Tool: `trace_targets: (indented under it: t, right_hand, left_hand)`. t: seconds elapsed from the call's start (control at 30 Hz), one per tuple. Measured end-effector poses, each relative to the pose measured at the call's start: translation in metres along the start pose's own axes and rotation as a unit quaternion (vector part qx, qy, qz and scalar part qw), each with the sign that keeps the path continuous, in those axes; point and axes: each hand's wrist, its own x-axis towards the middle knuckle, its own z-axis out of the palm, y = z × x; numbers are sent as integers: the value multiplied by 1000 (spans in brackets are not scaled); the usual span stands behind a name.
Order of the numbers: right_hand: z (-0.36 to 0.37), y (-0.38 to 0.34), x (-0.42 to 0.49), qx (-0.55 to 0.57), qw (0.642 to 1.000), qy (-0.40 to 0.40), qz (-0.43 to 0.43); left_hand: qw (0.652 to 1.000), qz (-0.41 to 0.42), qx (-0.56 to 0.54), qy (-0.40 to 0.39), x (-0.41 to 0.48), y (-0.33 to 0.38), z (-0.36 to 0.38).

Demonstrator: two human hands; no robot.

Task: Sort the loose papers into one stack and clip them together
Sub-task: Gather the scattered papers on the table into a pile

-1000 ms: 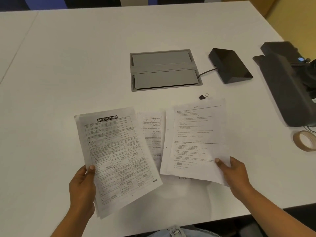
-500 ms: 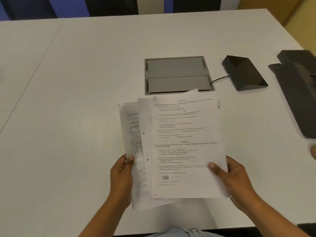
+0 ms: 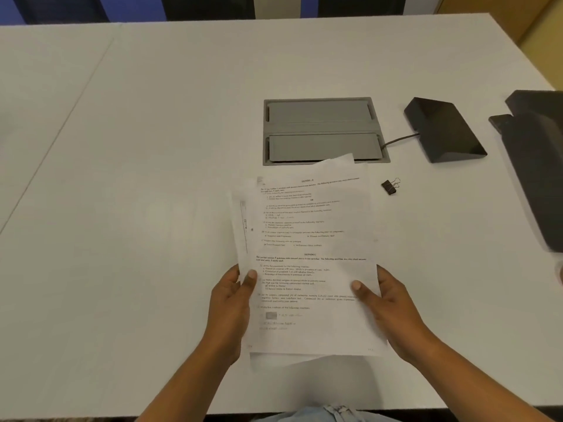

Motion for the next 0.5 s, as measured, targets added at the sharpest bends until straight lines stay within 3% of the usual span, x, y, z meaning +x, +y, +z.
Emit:
trace_targets:
  t: [0.13, 0.23, 0.37, 0.5]
  right_hand:
    - [-1, 3, 6, -15, 999, -27, 25]
    - [-11, 20, 22, -91, 993, 53, 52]
    - [-33, 59, 45, -298, 930, 193, 96]
    - [-40, 82, 56, -408, 864, 215, 203]
  left_hand:
    - [999, 13, 7, 33, 1, 0, -10]
    - [998, 17, 16, 61, 3, -1, -23]
    - [995, 10, 25, 100, 6, -9, -43]
    - [992, -1, 16, 125, 6, -16, -63]
